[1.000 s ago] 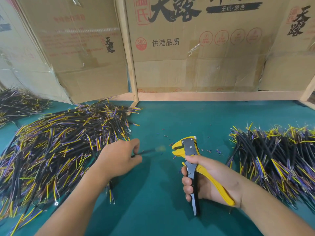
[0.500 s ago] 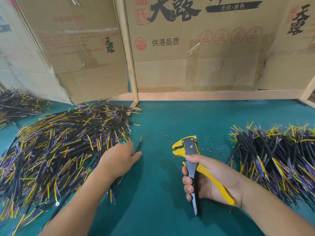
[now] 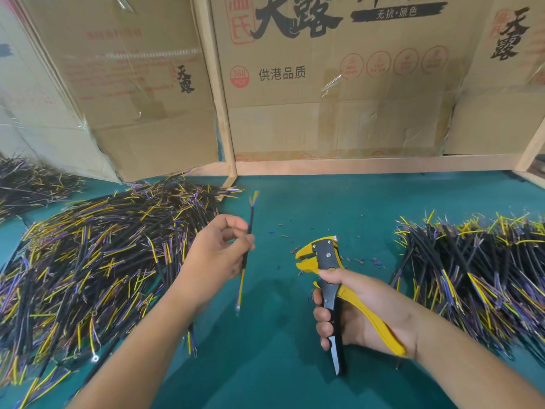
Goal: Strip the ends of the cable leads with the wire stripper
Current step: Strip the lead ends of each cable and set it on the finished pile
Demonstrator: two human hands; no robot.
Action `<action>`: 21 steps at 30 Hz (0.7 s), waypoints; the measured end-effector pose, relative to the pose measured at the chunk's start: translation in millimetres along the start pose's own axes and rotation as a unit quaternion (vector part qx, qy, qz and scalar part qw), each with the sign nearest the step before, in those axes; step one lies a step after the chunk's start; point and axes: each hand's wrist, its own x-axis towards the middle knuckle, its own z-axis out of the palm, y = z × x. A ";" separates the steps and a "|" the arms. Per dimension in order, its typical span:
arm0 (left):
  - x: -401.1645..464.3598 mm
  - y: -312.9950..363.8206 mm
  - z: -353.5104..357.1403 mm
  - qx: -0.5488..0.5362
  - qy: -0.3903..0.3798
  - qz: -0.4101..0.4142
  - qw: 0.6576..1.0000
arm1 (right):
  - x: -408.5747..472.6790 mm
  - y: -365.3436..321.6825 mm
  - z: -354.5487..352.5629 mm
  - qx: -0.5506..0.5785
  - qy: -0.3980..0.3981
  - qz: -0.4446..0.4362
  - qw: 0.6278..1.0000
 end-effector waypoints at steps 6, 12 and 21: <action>-1.5 0.9 -0.4 0.042 -0.003 0.071 0.997 | -1.9 0.0 3.8 0.000 0.015 -0.002 1.000; -3.6 -1.0 5.2 -0.040 0.021 0.074 0.996 | -1.8 0.0 2.4 -0.005 0.006 -0.003 1.000; -7.7 6.8 6.6 -0.023 -0.019 0.069 0.997 | -1.6 0.5 2.3 -0.005 0.008 -0.005 1.000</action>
